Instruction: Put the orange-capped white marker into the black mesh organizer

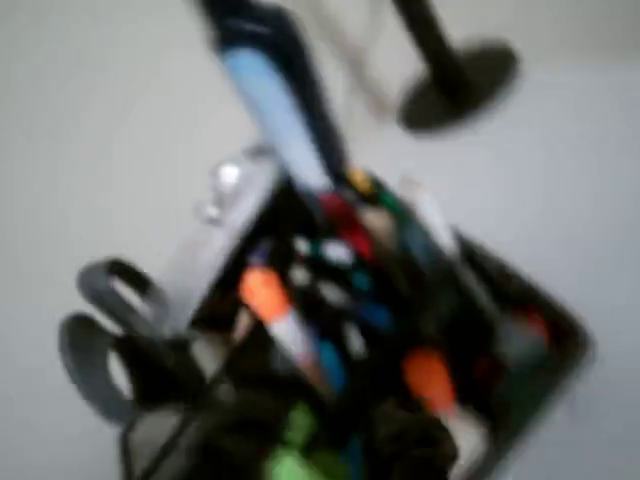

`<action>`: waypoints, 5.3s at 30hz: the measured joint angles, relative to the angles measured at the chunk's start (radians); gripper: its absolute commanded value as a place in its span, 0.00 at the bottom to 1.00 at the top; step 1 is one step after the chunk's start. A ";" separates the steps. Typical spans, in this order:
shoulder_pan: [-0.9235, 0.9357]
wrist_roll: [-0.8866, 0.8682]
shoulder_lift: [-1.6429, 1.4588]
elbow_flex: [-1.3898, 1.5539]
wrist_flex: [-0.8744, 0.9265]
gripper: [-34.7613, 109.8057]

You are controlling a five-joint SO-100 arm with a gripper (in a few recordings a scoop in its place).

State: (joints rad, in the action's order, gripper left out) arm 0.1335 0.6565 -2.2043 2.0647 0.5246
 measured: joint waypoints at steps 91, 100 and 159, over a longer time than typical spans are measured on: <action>-0.114 -0.543 -1.083 0.879 0.759 0.24; -0.114 -0.543 -1.083 0.879 0.759 0.24; -0.114 -0.543 -1.085 0.879 0.759 0.24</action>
State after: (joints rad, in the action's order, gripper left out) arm 0.0199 0.1135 -3.2889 2.9437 1.2839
